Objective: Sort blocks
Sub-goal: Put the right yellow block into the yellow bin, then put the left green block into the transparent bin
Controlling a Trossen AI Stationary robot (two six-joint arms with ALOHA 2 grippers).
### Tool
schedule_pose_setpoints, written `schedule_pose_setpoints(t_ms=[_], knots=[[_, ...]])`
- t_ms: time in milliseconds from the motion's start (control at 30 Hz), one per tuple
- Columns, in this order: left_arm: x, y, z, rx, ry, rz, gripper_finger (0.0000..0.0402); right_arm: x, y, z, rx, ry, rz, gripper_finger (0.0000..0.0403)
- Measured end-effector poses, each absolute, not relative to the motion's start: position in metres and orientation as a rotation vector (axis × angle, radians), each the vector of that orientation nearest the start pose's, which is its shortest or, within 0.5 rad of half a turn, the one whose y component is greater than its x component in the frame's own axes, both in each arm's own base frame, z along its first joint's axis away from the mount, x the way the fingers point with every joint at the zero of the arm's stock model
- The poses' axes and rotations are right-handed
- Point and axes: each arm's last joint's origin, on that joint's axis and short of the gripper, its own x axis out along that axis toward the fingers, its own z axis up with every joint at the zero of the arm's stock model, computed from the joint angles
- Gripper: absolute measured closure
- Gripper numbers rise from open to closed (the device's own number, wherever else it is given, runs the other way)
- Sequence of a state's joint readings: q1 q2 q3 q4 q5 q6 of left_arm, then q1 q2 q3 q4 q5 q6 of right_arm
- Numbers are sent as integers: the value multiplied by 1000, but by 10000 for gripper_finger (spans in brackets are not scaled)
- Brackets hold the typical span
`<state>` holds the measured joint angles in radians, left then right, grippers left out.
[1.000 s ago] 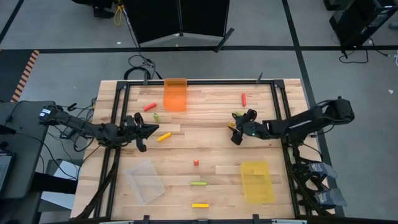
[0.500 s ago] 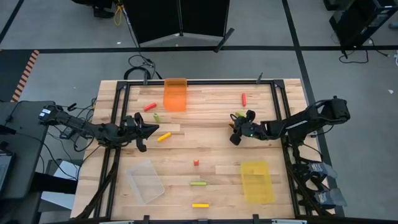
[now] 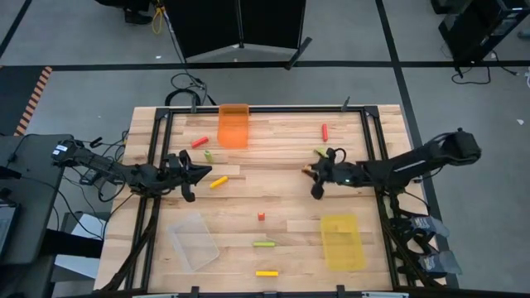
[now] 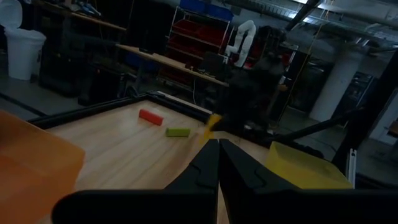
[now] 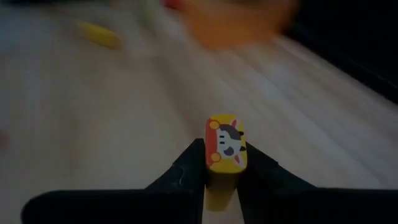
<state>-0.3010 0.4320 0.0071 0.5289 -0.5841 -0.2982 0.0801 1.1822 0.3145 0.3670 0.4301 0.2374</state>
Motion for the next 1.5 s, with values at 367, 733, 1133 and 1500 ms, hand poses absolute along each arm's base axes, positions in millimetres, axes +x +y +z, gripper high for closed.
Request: schedule_pose_setpoints(t_ms=[367, 733, 1133, 1500], knots=[[119, -20, 177, -343, -136, 266, 385, 168, 62, 182, 290, 522, 272, 332], [119, -20, 177, -343, -137, 267, 385, 135, 96, 189, 476, 636, 446, 332], [119, -19, 177, -352, -146, 313, 385, 134, 99, 168, 573, 815, 277, 196], [116, -12, 180, -381, -151, 628, 340, 139, 98, 187, 472, 576, 324, 190]])
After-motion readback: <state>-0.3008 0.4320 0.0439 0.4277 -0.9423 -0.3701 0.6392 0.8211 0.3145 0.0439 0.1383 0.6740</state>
